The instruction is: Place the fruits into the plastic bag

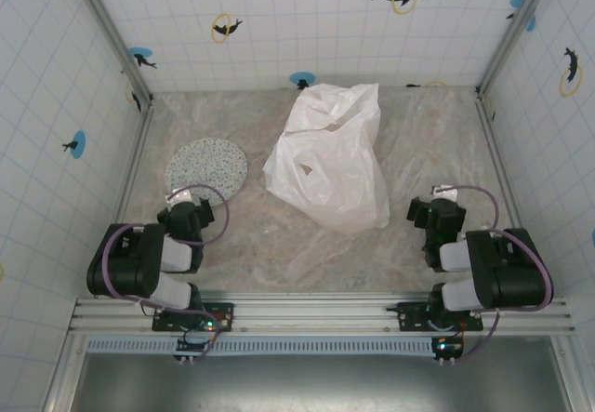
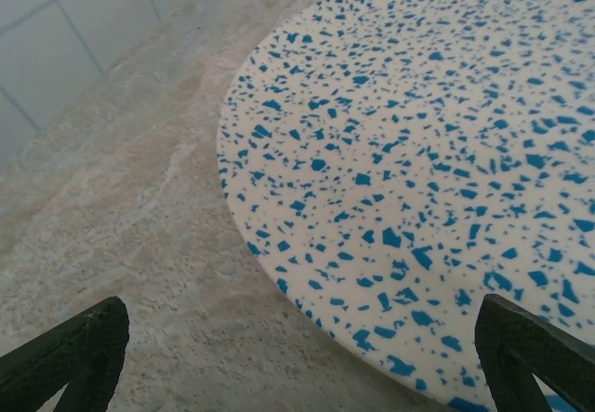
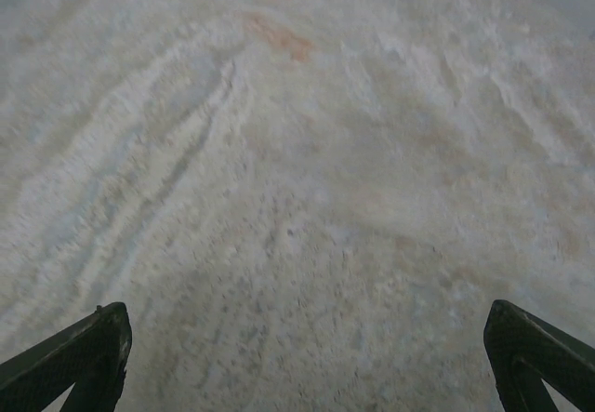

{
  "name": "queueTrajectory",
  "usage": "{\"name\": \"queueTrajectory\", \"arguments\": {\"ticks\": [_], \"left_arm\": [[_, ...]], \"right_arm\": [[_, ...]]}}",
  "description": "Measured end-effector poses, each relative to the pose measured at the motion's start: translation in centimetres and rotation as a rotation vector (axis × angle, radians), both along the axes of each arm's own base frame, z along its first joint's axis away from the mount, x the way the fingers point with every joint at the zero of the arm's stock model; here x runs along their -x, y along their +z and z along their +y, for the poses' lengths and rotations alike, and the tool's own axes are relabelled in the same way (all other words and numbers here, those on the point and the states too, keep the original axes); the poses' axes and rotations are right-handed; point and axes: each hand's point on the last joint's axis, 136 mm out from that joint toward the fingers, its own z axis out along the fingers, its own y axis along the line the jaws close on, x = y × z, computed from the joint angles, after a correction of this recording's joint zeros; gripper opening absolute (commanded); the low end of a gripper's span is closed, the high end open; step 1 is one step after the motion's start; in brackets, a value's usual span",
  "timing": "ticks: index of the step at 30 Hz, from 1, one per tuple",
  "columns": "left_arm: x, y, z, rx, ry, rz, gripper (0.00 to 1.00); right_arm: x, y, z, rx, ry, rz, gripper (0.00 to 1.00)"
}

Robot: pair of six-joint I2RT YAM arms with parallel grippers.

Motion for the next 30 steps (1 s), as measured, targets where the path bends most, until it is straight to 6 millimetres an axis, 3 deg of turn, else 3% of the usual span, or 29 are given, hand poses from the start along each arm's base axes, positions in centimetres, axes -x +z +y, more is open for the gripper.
{"name": "queueTrajectory", "arguments": {"ticks": [7, 12, 30], "left_arm": [[0.3, 0.9, -1.6, 0.062, -0.112, -0.091, 0.98], [0.1, 1.4, -2.3, 0.075, -0.148, -0.117, 0.98], [-0.1, 1.8, -2.4, 0.078, -0.158, -0.135, 0.98]], "right_arm": [[0.7, -0.2, 0.2, -0.028, 0.026, -0.062, 1.0], [0.1, 1.1, 0.6, -0.04, 0.046, -0.122, 1.0], [-0.1, 1.5, 0.8, -0.04, 0.062, -0.138, 1.0]]}}
